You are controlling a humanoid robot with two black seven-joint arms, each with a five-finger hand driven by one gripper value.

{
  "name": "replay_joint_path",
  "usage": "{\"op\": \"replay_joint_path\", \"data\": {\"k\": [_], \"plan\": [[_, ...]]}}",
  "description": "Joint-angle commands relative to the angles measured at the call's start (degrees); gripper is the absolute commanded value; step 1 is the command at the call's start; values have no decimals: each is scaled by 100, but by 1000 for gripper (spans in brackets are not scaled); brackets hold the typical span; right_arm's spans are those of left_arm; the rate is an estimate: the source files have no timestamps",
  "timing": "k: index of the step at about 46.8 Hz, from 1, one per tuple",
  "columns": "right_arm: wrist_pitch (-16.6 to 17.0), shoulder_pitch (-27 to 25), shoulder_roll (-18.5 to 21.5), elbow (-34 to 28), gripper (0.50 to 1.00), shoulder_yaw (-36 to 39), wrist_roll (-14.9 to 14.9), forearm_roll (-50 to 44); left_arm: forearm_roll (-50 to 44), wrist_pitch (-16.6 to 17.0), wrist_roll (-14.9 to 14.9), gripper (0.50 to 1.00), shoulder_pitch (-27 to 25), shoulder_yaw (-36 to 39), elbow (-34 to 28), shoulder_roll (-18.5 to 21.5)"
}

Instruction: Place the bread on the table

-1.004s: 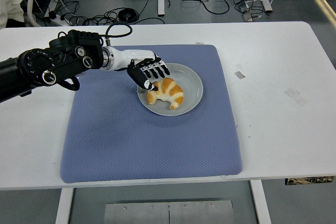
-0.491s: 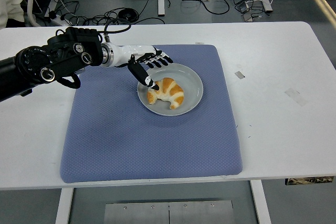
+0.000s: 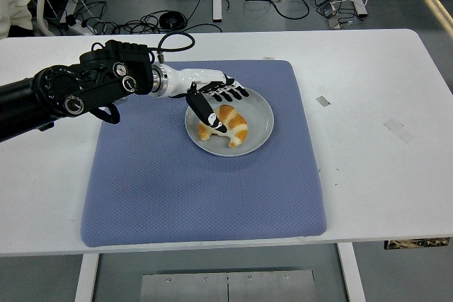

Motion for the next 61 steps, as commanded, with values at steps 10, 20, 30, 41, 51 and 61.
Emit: {"op": "replay_joint_path", "data": {"k": [10,20,30,41,51,61], "plan": [[-3,0,0,0,1000,0,0,0,229,0,2,886,-5,17,0,15],[-3,0,0,0,1000,0,0,0,238,0,2,886,4,17,-9,7],[-3,0,0,0,1000,0,-8,0,247,0,2,803,-5,105,-9,-11],[-3,0,0,0,1000,0,0,0,247,0,2,707,-40,114,-9,-2],[-3,0,0,0,1000,0,0,0,256,9,2,604,-67,122,-9,7],[-3,0,0,0,1000,0,0,0,335,0,2,554,-93,228,-61,7]]}}
